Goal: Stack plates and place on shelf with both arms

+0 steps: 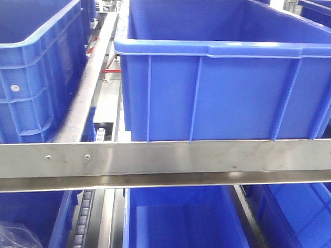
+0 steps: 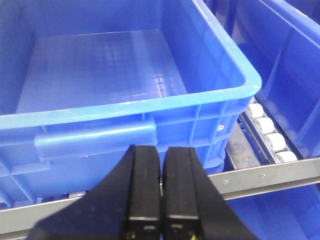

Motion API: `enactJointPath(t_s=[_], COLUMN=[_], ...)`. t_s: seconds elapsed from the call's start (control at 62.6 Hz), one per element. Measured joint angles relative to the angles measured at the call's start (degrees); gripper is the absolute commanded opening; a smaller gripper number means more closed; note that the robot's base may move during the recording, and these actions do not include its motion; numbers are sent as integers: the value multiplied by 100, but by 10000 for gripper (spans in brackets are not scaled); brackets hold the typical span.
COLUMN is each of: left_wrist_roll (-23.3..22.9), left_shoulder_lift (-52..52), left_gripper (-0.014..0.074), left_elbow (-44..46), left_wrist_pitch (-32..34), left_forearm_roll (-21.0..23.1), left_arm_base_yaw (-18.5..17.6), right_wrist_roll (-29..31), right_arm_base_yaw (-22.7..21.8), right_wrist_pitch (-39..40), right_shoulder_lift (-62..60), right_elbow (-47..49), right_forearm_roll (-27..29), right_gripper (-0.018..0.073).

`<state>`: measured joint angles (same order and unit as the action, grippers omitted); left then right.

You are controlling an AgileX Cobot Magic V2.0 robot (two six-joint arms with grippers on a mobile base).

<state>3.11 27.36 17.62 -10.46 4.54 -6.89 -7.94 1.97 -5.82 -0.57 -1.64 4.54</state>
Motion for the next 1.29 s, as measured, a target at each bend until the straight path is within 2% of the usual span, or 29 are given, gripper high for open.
enactJointPath(t_s=[1.15,1.294], left_wrist_roll=[0,0], left_shoulder_lift=[-66,-620], left_gripper=[87,87], left_elbow=[-10,-232], left_wrist_pitch=[0,45], left_forearm_roll=[-23,-62], left_arm_base_yaw=[0,234], right_wrist_roll=[0,0], right_arm_base_yaw=[0,0], right_wrist_pitch=[4,4], right_shoulder_lift=[0,0], right_elbow=[0,0], right_forearm_roll=[0,0], right_gripper=[55,55])
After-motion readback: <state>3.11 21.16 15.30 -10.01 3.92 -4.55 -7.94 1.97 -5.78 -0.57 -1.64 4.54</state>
